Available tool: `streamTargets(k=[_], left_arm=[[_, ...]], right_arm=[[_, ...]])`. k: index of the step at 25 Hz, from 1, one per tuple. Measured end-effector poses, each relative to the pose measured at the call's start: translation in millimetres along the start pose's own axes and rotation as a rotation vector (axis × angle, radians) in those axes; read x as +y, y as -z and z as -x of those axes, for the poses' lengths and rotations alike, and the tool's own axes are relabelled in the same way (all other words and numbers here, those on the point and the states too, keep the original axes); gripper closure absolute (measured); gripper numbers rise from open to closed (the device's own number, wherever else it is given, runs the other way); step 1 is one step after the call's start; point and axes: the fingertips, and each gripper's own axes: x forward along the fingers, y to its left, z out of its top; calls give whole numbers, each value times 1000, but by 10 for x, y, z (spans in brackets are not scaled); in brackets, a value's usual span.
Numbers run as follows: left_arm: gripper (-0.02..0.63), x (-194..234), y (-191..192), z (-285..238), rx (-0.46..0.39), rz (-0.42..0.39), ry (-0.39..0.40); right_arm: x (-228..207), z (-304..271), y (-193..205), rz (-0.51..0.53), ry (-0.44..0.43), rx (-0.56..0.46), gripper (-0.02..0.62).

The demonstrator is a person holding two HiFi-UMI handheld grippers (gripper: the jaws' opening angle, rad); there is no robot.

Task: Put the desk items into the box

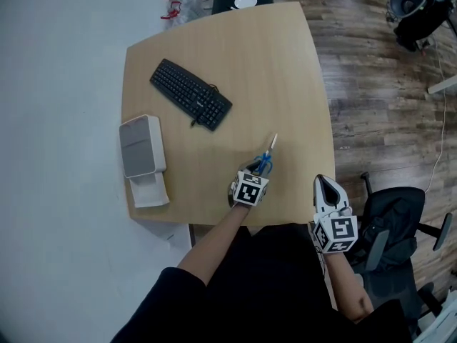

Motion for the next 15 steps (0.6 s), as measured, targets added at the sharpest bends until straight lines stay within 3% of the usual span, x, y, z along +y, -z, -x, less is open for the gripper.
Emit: streamTargets(k=[6,15], left_arm=[[522,221,50,384,-65,31,-19],[522,904,328,1053,-164,127,-90]], right_arm=[[440,-60,-44,58,-57,1,535],[1320,-405,-86,164,-161,12,535]])
